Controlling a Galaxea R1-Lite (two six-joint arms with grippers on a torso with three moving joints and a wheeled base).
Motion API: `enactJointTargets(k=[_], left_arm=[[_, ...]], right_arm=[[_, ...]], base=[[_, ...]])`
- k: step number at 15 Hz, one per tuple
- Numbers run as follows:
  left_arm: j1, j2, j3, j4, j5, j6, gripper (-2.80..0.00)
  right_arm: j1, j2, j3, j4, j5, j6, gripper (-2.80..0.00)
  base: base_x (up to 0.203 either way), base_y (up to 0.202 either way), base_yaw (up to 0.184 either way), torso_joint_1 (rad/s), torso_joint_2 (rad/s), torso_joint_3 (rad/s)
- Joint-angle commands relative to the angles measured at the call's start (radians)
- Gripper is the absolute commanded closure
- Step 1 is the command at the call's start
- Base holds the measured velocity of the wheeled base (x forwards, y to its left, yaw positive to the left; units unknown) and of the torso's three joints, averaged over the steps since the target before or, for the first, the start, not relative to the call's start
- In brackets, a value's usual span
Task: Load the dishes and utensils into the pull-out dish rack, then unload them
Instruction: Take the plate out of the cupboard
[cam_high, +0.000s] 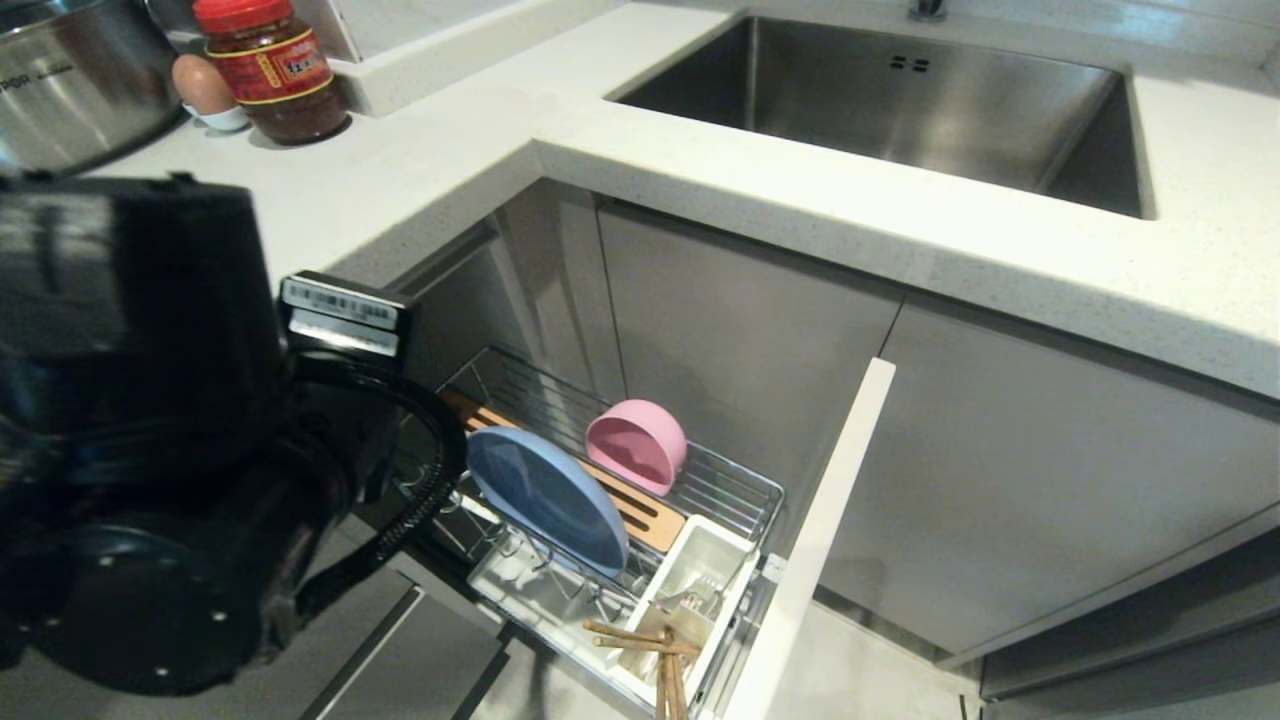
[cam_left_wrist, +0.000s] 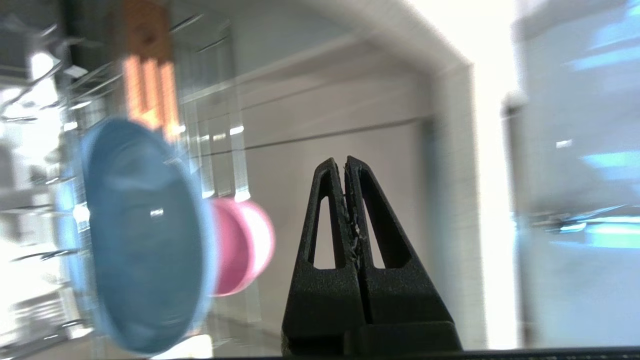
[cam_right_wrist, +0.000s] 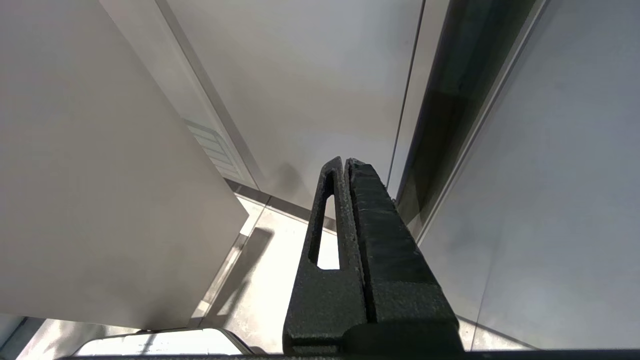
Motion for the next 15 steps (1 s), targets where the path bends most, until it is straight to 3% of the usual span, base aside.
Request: enactJointTargets(k=[1, 3, 4, 7, 10, 12, 15], left_arm=[[0.006, -0.142, -0.028, -0.003, -0.009, 0.044, 0.0], [0.05, -0.226, -0.059, -0.004, -0.07, 0.13, 0.0], [0.097, -0.27, -0.068, -0.004, -0.134, 0.176, 0.0], [0.231, -0.424, -0.084, 0.0, -0.418, 0.328, 0.0], [0.392, -0.557, -0.078, 0.003, -0.625, 0.501, 0.0], [0.47, -0.649, -0.056, 0.003, -0.759, 0.559, 0.0], [0.674, -0.807, -0.034, 0.074, -1.051, 0.625, 0.0]], right_arm=[[0.0, -0.004, 0.0, 0.0, 0.0, 0.001, 0.0], [0.0, -0.004, 0.0, 0.0, 0.0, 0.001, 0.0], [0.0, -0.004, 0.0, 0.0, 0.0, 0.001, 0.0], [0.0, -0.004, 0.0, 0.0, 0.0, 0.001, 0.0], [0.0, -0.004, 0.0, 0.0, 0.0, 0.001, 0.0], [0.0, -0.004, 0.0, 0.0, 0.0, 0.001, 0.0], [0.0, -0.004, 0.0, 0.0, 0.0, 0.001, 0.0]], base=[[0.0, 0.0, 0.0, 0.0, 0.0, 0.0], [0.0, 0.0, 0.0, 0.0, 0.0, 0.0], [0.0, 0.0, 0.0, 0.0, 0.0, 0.0], [0.0, 0.0, 0.0, 0.0, 0.0, 0.0], [0.0, 0.0, 0.0, 0.0, 0.0, 0.0], [0.0, 0.0, 0.0, 0.0, 0.0, 0.0], [0.0, 0.0, 0.0, 0.0, 0.0, 0.0]])
